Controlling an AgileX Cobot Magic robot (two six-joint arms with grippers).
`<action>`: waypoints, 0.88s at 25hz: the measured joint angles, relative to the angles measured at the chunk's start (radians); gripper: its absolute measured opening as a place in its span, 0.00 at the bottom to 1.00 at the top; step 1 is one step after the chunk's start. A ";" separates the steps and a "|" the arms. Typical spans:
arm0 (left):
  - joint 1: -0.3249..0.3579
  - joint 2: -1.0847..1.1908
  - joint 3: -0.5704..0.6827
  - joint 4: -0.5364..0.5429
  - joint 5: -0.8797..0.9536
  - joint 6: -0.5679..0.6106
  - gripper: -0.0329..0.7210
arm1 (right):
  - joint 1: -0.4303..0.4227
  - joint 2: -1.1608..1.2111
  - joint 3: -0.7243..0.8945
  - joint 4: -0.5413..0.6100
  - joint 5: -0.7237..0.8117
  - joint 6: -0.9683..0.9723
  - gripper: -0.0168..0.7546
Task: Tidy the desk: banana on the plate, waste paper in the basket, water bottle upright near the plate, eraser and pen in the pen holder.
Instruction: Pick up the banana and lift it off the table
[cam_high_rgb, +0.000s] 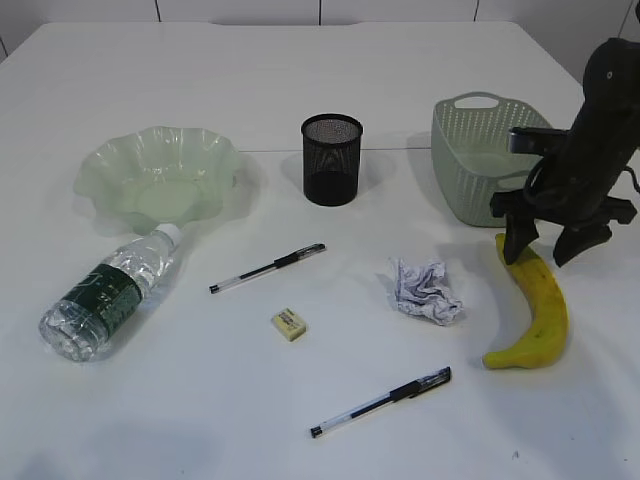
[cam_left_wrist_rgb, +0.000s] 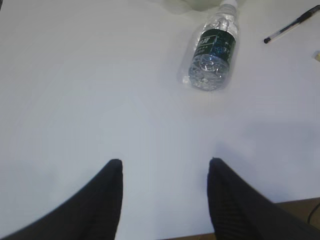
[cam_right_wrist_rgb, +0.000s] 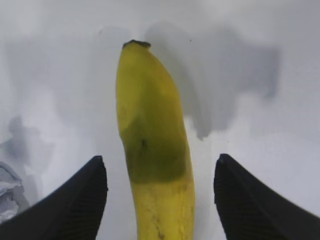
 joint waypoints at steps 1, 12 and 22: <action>0.000 0.000 0.000 0.000 0.000 0.000 0.55 | 0.000 0.000 0.000 0.000 -0.002 -0.002 0.67; 0.000 0.000 0.000 0.000 0.000 0.000 0.55 | 0.000 0.000 0.000 -0.002 -0.030 -0.001 0.67; 0.000 0.000 0.000 -0.002 0.000 0.000 0.55 | 0.000 0.061 -0.064 0.038 -0.001 0.005 0.67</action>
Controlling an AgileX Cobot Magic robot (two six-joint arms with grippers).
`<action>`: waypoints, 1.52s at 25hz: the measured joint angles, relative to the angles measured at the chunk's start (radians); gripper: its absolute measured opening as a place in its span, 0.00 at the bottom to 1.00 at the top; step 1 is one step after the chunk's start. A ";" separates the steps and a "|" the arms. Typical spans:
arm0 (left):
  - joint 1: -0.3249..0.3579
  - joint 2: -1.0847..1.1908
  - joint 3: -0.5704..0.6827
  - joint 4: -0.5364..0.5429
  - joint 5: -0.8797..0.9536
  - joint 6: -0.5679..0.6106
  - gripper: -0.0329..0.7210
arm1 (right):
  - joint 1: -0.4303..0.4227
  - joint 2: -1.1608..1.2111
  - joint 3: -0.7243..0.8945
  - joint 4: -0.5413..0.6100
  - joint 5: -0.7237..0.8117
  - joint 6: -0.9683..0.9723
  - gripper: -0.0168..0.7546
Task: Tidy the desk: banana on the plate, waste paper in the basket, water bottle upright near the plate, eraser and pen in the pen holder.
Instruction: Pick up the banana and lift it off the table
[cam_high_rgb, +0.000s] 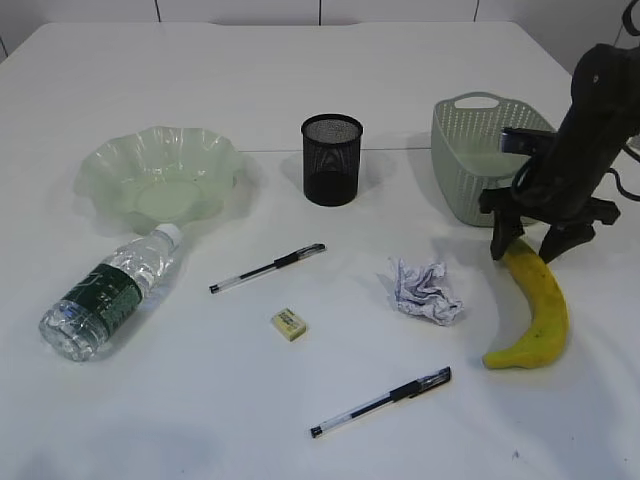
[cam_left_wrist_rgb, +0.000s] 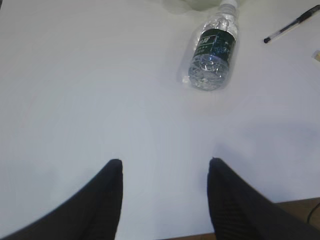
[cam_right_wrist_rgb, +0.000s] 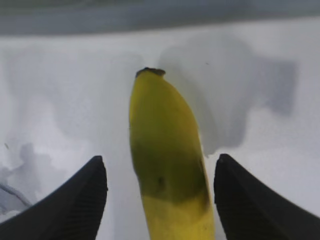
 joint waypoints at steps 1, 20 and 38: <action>0.000 0.000 0.000 0.000 0.000 0.000 0.55 | 0.000 0.000 -0.004 -0.002 0.002 0.000 0.67; 0.000 0.000 0.000 0.000 0.000 0.000 0.55 | 0.000 0.021 -0.008 -0.081 0.055 0.000 0.62; 0.000 0.000 0.000 0.000 0.000 0.000 0.55 | 0.000 0.021 -0.008 -0.083 0.063 0.000 0.36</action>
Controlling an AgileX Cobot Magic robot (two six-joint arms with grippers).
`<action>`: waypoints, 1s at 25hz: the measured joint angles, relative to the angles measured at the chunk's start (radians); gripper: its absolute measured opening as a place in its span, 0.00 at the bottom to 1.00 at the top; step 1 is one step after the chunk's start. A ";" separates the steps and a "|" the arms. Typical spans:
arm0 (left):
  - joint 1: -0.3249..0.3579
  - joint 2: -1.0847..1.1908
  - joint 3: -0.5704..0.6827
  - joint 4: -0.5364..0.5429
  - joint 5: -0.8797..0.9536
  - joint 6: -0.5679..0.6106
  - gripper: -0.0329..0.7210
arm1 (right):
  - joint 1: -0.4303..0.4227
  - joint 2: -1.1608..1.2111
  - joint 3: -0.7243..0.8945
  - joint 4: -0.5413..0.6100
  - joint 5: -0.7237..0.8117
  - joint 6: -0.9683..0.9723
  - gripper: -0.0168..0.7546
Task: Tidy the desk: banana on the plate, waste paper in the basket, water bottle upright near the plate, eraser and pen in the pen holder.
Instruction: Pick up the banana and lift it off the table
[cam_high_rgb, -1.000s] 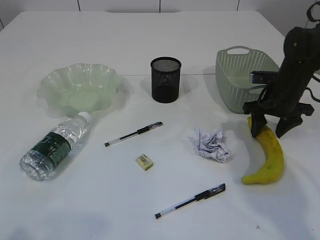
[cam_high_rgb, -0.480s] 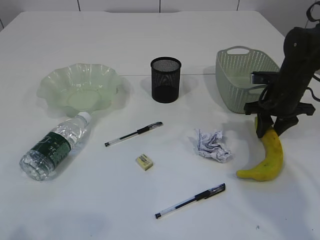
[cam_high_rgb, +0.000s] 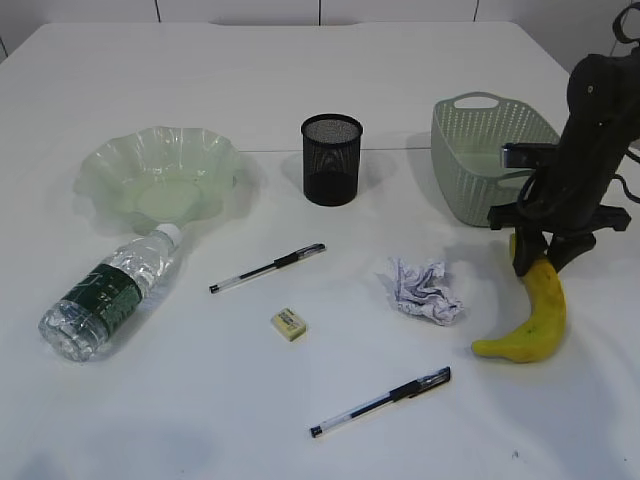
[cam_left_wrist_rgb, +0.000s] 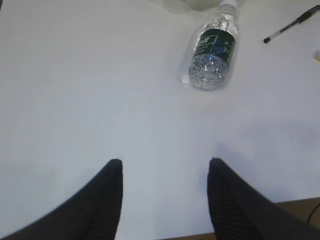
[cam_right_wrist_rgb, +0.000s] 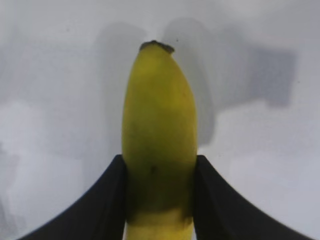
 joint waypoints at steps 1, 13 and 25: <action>0.000 0.000 0.000 0.000 0.000 0.000 0.55 | 0.000 0.000 -0.002 -0.002 0.004 0.000 0.36; 0.000 0.000 0.000 0.000 0.000 0.000 0.55 | 0.000 0.002 -0.040 -0.010 0.095 0.000 0.34; 0.000 0.000 0.000 0.000 0.000 0.000 0.55 | 0.000 0.002 -0.212 0.067 0.160 0.000 0.34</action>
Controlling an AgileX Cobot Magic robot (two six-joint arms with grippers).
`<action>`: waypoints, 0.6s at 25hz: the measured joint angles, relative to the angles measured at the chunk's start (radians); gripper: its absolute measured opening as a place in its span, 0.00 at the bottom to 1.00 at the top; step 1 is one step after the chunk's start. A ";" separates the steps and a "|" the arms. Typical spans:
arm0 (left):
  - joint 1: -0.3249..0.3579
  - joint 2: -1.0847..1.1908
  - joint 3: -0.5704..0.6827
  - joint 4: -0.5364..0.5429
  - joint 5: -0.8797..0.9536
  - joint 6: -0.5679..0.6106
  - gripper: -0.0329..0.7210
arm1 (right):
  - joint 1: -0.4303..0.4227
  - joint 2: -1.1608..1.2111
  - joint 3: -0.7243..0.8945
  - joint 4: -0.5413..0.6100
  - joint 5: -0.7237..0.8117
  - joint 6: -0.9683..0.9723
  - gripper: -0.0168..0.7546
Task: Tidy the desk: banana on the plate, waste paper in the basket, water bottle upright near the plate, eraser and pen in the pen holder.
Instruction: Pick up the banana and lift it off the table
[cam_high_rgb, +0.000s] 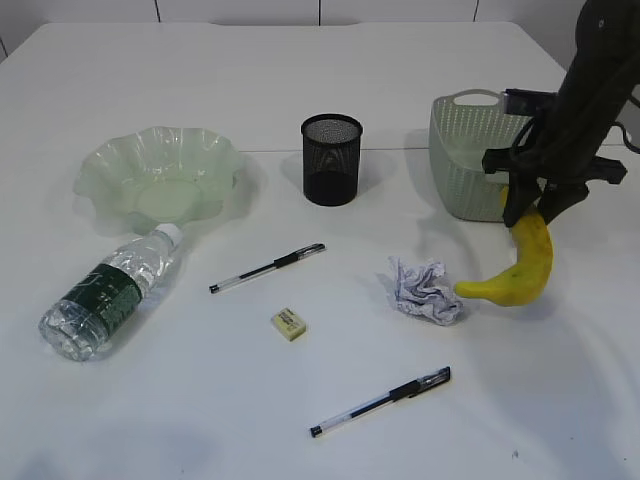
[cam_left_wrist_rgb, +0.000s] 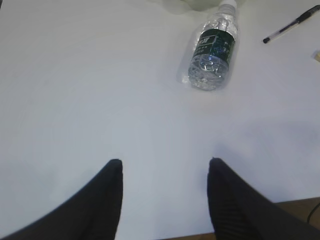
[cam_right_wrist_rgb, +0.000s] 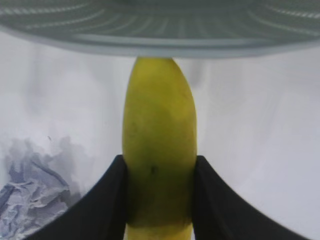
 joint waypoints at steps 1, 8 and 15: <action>0.000 0.000 0.000 0.000 0.000 0.000 0.55 | 0.000 0.000 -0.008 0.007 0.002 0.000 0.34; 0.000 0.000 0.000 0.000 0.000 0.000 0.55 | 0.000 0.000 -0.041 0.081 0.005 -0.006 0.34; 0.000 0.000 0.000 0.000 0.000 0.000 0.55 | 0.000 0.000 -0.043 0.106 0.005 -0.006 0.34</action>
